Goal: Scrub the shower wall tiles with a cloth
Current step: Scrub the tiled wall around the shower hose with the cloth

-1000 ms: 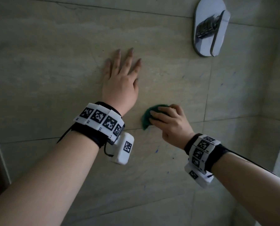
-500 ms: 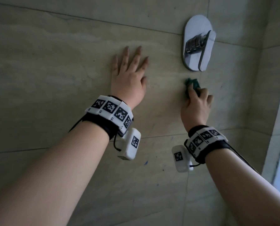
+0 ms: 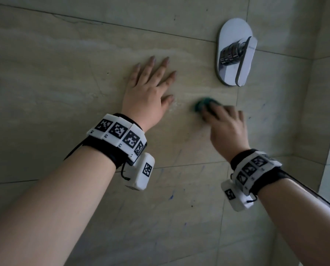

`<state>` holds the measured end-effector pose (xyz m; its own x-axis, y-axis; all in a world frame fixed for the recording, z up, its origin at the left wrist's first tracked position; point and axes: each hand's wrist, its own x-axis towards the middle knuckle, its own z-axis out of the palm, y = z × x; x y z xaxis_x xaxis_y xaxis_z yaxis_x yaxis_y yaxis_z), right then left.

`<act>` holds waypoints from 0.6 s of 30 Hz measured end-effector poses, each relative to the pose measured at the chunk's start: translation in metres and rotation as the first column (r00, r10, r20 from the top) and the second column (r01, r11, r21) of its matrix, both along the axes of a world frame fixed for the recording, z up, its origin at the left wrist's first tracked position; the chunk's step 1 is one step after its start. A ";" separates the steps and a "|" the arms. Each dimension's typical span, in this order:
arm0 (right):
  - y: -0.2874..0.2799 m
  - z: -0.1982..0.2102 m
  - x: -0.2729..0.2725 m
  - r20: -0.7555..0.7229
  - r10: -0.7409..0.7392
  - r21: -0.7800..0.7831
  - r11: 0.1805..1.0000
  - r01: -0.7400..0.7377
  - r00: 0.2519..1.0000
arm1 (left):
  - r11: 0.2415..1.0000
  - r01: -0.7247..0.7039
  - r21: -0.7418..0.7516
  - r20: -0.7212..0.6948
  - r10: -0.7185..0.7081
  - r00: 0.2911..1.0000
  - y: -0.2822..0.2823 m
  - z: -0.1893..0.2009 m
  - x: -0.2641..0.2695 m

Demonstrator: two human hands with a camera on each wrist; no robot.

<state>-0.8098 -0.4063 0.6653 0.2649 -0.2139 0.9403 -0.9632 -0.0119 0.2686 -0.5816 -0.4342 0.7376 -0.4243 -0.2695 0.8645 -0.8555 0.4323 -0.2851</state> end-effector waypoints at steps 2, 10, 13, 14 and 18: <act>0.005 0.013 -0.011 0.308 -0.052 0.048 0.998 0.038 0.950 | 1.000 -0.007 0.000 0.003 0.007 1.000 0.000 -0.001 0.000; 0.008 0.040 0.028 0.501 -0.271 0.288 0.948 0.137 0.822 | 1.000 0.012 0.017 0.011 -0.012 1.000 -0.001 0.001 0.000; 0.005 0.041 0.049 0.338 -0.117 0.181 0.982 0.057 0.934 | 1.000 0.011 0.017 0.019 -0.011 1.000 0.000 0.001 0.000; 0.004 0.041 0.052 0.296 -0.060 0.143 0.990 0.018 0.953 | 1.000 0.005 0.017 0.024 -0.005 1.000 -0.001 0.001 0.000; 0.001 0.036 0.038 0.150 -0.052 0.099 0.994 0.037 0.987 | 1.000 0.000 0.003 0.035 0.000 0.999 -0.002 0.000 0.002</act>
<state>-0.7716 -0.4057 0.7018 0.1082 -0.3128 0.9436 -0.9929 0.0134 0.1183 -0.5792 -0.4359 0.7377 -0.4542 -0.2719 0.8484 -0.8450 0.4331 -0.3136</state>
